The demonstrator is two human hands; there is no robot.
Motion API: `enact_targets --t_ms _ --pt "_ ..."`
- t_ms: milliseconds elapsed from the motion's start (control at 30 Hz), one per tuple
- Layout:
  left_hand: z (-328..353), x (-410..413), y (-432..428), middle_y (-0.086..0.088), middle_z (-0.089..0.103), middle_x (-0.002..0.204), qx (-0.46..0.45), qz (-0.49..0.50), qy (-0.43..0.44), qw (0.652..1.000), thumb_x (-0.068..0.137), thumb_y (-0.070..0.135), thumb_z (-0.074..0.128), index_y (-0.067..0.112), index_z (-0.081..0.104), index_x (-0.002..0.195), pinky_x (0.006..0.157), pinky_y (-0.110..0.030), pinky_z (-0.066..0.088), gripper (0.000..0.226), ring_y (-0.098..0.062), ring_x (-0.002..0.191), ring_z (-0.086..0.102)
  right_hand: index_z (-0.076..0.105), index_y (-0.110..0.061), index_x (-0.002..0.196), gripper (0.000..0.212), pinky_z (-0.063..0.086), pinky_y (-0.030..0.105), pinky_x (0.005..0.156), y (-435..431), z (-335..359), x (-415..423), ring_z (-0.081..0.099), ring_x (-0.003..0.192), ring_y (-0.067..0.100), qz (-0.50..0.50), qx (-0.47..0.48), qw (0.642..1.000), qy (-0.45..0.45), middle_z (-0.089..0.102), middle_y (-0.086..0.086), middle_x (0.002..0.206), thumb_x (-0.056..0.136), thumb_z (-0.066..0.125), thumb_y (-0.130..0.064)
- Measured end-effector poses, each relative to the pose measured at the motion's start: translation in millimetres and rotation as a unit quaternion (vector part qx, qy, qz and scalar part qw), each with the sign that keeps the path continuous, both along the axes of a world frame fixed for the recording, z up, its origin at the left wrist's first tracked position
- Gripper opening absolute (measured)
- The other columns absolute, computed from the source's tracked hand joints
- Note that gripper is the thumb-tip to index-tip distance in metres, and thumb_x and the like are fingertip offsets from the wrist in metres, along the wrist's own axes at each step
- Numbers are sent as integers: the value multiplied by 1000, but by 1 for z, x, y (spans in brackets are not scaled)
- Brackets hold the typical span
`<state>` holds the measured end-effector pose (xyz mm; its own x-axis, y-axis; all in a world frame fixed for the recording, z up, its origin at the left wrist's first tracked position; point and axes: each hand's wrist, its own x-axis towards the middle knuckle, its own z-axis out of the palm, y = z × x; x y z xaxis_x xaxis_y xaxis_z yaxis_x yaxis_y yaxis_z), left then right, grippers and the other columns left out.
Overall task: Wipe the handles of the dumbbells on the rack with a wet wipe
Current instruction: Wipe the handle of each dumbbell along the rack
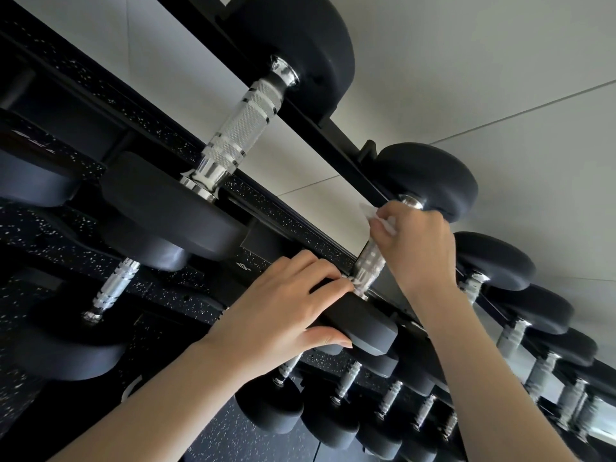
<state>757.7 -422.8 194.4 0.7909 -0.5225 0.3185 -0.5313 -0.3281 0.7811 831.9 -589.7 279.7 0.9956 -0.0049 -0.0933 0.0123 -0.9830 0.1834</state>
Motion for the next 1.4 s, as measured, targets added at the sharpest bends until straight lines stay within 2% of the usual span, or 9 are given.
enact_targets --t_ms 133,367,467,533,633,767,1000,1200,1400 --pt "1 0 1 3 56 110 5 0 -1 1000 86 57 52 17 58 117 80 -34 47 51 -17 100 50 69 -15 98 18 53 45 62 -7 -3 9 58 69 40 -15 20 999 -26 65 16 72 88 59 -27" --pt "2 0 1 4 56 110 10 2 1 1000 86 58 51 17 58 118 80 -34 47 52 -17 101 50 66 -6 77 16 49 38 47 -18 -16 11 53 47 38 39 27 991 -126 60 15 55 85 61 -19" --pt "1 -1 1 3 57 111 11 3 0 1000 86 58 53 16 59 118 80 -34 47 53 -18 101 50 65 -4 75 14 45 33 44 -19 -19 9 52 43 35 58 39 985 -159 59 13 53 82 64 -15" --pt "1 -1 1 3 56 111 15 1 3 1000 86 57 54 16 59 119 81 -35 47 53 -18 101 51 67 -5 79 12 47 34 46 -19 -18 7 54 46 34 55 63 985 -149 61 12 56 83 65 -17" --pt "1 -2 1 2 56 112 15 -2 7 1000 87 57 52 16 59 119 81 -37 48 53 -19 102 51 69 -11 89 14 49 34 54 -22 -12 3 56 52 27 1 110 990 -86 63 7 60 85 66 -24" --pt "1 -1 1 3 55 112 14 -4 6 1000 86 57 52 16 59 118 81 -38 48 52 -19 102 50 70 -14 90 13 41 26 51 -26 -9 -7 51 48 19 -21 161 984 -77 54 -3 54 84 67 -25" --pt "-2 -2 0 5 54 112 8 0 5 1000 86 57 52 17 58 118 82 -37 48 51 -18 102 50 64 -4 85 13 48 37 43 -35 -13 9 53 46 26 85 95 981 -146 60 8 58 87 60 -16" --pt "-2 -3 -1 3 55 111 2 4 2 1000 86 57 53 15 59 118 82 -39 48 53 -20 101 52 64 -4 80 13 40 32 38 -45 -10 13 49 42 27 157 55 968 -186 56 7 56 88 60 -13" --pt "-2 -2 0 2 56 112 11 4 -6 1000 86 56 53 14 59 118 82 -40 49 53 -20 102 52 65 -2 82 15 36 29 42 -49 -18 6 39 42 17 101 119 965 -212 47 -1 52 89 61 -16"
